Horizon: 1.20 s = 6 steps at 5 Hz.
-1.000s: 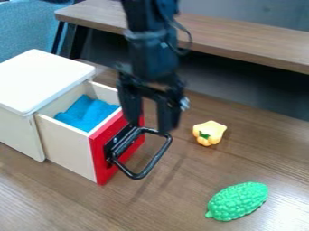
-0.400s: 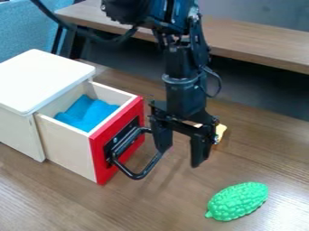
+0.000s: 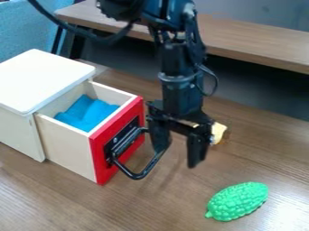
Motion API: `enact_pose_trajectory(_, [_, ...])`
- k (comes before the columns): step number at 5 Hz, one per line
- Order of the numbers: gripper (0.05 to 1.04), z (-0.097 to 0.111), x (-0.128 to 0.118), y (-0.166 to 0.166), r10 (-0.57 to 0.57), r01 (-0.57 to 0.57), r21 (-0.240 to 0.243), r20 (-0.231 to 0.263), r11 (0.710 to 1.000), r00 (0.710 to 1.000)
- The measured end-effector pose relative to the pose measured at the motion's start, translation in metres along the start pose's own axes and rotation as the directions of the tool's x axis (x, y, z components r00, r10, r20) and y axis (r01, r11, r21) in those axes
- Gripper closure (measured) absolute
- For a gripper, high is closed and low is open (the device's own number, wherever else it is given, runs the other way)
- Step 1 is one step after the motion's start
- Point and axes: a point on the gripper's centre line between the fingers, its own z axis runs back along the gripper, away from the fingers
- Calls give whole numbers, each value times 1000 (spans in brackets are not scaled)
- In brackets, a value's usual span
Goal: Close the drawer
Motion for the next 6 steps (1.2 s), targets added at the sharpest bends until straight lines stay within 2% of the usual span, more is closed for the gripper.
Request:
enact_pose_trajectory(1, [84, 0, -4, 13, 56, -56, 9, 11, 998, 998])
enact_pose_trajectory(2, [84, -9, -8, 28, 108, -109, 33, 24, 994, 994])
enact_pose_trajectory(3, [84, -8, -8, 40, 126, -128, 67, 41, 990, 991])
enact_pose_trajectory(5, [85, -2, -8, 54, 130, -134, 155, 35, 979, 991])
enact_pose_trajectory(6, [83, -1, -12, 60, 127, -126, 213, 9, 969, 992])
